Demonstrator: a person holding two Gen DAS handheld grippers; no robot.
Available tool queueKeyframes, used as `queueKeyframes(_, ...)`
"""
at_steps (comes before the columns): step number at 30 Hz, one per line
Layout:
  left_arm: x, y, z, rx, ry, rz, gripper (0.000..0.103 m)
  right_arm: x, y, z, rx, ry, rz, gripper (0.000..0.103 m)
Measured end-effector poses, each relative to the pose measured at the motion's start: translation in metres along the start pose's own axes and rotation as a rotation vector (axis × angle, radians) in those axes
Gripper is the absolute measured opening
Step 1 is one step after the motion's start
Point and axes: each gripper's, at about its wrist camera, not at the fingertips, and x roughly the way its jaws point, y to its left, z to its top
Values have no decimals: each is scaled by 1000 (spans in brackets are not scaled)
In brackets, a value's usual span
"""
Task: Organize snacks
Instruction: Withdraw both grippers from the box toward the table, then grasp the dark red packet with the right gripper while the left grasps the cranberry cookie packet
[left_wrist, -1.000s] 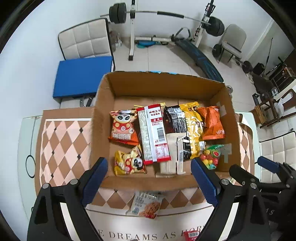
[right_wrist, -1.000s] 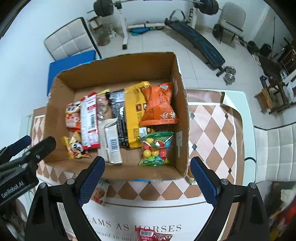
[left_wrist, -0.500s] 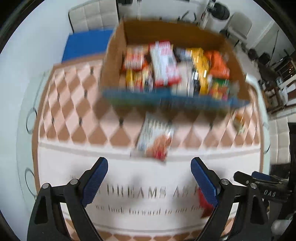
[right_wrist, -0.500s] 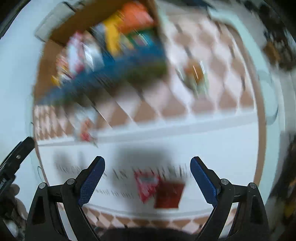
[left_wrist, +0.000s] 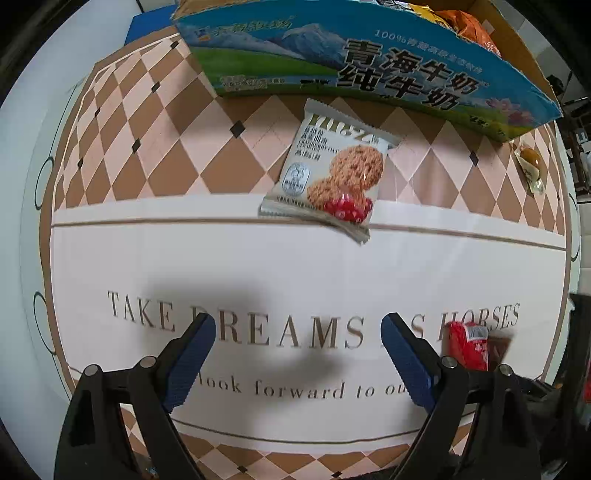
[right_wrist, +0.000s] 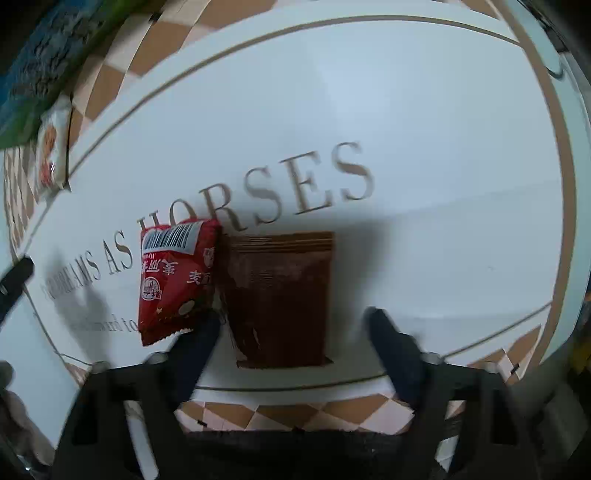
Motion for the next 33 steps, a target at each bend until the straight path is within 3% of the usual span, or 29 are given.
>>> queueKeyframes(3, -3, -4, 17, 1, -12, -12, 92, -2, 18, -4, -76, -50, -59, 64)
queueKeyframes(4, -4, -5, 24, 6, -14, -17, 92, -4, 22, -5, -95, -65, -64, 55)
queueKeyframes(11, 7, -20, 78, 37, 9, -73, 92, -23, 22, 8, -83, -112, -49, 54)
queueKeyframes(19, 40, -51, 115, 123, 66, -89, 91, -47, 13, 34, -31, -130, 4, 54)
queueKeyframes(23, 43, -63, 118, 135, 35, -68, 76, -47, 12, 53, -28, -111, 11, 54)
queueKeyframes(25, 41, -63, 117, 129, 17, -51, 61, -44, 5, 57, -24, -96, 20, 54)
queueKeyframes(33, 39, -59, 78, 45, 57, -84, 54, -26, -3, 69, -47, -67, 30, 54)
